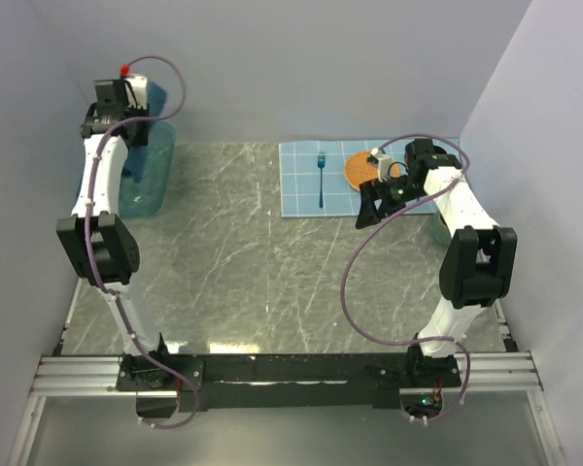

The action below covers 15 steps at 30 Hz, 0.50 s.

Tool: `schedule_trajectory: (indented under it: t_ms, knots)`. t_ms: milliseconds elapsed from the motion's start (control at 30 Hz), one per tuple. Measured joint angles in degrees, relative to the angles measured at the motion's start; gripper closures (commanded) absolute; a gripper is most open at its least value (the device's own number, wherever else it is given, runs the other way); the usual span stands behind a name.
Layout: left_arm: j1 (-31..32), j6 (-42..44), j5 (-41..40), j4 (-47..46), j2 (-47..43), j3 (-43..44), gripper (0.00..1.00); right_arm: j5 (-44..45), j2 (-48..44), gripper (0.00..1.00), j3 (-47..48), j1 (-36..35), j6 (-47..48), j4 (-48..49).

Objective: Roll the t-shirts
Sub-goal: Place the T-shirt in the bin.

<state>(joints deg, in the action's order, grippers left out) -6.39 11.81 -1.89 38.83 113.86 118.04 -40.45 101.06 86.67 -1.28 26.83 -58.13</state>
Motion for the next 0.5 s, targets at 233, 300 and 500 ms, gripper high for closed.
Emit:
schedule_trajectory:
  t_ms: [233, 300, 500]
  knots:
    - [-1.2, -1.6, -14.8, -4.4, 7.1, 2.5, 0.99, 3.1, 0.3, 0.0, 0.5, -0.2, -0.1, -2.6]
    - [-1.6, -1.4, -17.3, -5.3, 9.9, 3.1, 0.99, 4.3, 0.7, 0.0, 1.3, -0.2, 0.1, -4.2]
    - [-3.5, -0.5, -21.4, -7.0, 18.4, 4.2, 0.99, 8.8, 2.2, 0.0, 3.5, -0.2, 2.0, -9.5]
